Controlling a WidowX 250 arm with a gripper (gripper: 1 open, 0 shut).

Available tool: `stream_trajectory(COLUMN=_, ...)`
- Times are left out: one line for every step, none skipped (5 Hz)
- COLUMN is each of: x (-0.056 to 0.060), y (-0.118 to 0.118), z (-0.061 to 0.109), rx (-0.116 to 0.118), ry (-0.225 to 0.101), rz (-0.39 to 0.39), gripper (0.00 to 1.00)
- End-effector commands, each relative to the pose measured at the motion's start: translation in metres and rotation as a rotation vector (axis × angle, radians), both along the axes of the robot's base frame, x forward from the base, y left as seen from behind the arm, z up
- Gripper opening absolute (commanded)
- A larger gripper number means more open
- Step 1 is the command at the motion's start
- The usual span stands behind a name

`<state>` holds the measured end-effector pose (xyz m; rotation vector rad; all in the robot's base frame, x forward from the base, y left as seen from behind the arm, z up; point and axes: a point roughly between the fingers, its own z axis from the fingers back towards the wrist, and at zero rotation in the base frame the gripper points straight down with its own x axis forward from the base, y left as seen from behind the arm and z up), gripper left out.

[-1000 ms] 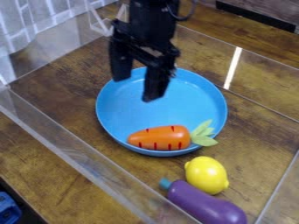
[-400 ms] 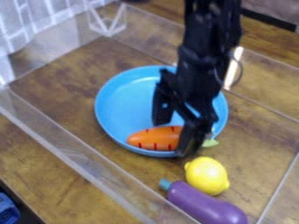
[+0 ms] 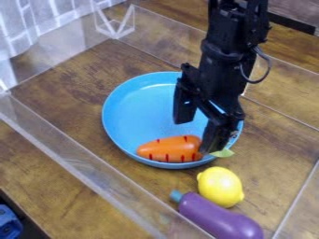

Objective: Remove the carrot from the blue tray and put it on the table

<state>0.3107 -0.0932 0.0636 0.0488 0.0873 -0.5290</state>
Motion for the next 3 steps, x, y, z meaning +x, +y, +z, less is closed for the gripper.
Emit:
stream_trajectory(x=0.015, y=0.006, z=0.019, rx=-0.037, ry=-0.085, rz=0.028, gripper=1.0)
stream_trajectory(x=0.021, y=0.008, z=0.01, rx=-0.044, ry=-0.084, rz=0.033, gripper=1.0)
stream_trajectory(x=0.027, y=0.01, z=-0.001, rx=-0.051, ry=-0.084, rz=0.042, gripper=1.0)
